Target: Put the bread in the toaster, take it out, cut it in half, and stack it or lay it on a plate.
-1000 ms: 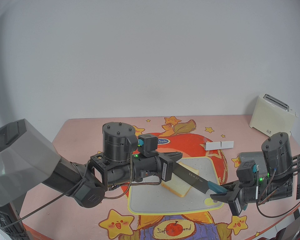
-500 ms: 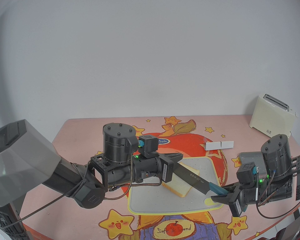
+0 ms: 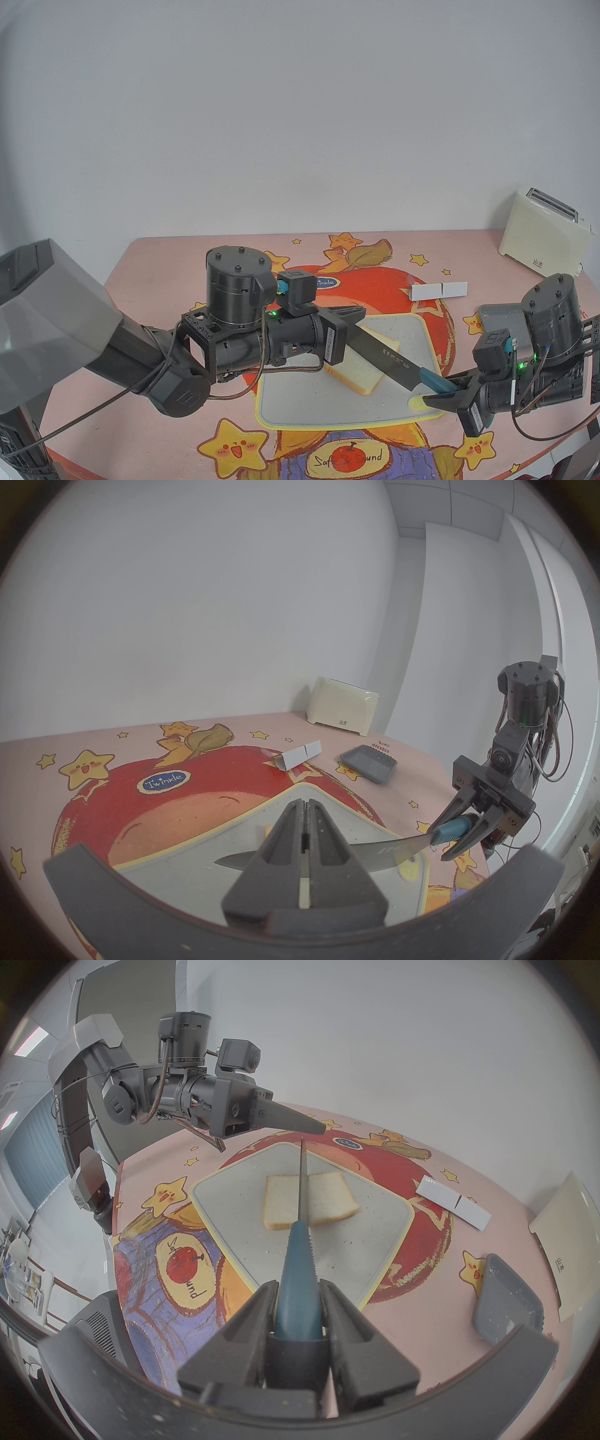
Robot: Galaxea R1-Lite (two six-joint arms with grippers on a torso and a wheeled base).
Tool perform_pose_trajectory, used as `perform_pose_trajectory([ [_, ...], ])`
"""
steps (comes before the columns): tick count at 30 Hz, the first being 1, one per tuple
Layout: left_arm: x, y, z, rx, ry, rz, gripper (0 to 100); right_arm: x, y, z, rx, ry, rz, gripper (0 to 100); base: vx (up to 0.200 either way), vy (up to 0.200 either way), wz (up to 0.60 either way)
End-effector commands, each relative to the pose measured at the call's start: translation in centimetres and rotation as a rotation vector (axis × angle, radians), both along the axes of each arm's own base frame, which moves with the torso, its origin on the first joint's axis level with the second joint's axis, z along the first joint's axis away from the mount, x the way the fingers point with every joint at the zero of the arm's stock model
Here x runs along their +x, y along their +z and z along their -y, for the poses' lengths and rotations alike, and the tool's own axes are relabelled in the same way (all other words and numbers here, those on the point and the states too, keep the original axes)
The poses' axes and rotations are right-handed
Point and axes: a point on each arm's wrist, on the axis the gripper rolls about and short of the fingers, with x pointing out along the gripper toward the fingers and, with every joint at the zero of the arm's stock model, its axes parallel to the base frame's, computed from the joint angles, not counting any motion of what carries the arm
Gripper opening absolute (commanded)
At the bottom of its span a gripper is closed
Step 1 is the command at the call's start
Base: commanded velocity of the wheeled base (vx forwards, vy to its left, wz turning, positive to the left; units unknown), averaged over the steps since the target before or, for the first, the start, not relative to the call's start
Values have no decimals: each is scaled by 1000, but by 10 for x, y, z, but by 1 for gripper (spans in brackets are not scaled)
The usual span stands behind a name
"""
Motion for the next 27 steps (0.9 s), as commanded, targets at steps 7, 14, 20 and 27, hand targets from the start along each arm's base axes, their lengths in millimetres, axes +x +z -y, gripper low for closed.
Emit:
perform_pose_trajectory([
  [7,-1,-5,-1,11,0,-14,0,0,0,0,-1,-1,0,0,0,0,0],
  [14,1,-9,-1,19,3,-23,0,1,0,0,2,-3,1,0,0,0,0],
  [20,1,-10,-1,21,4,-24,0,1,2,0,7,-7,5,0,0,0,0],
  [27,2,-14,1,21,7,-24,0,2,4,0,17,-10,13,0,0,0,0],
])
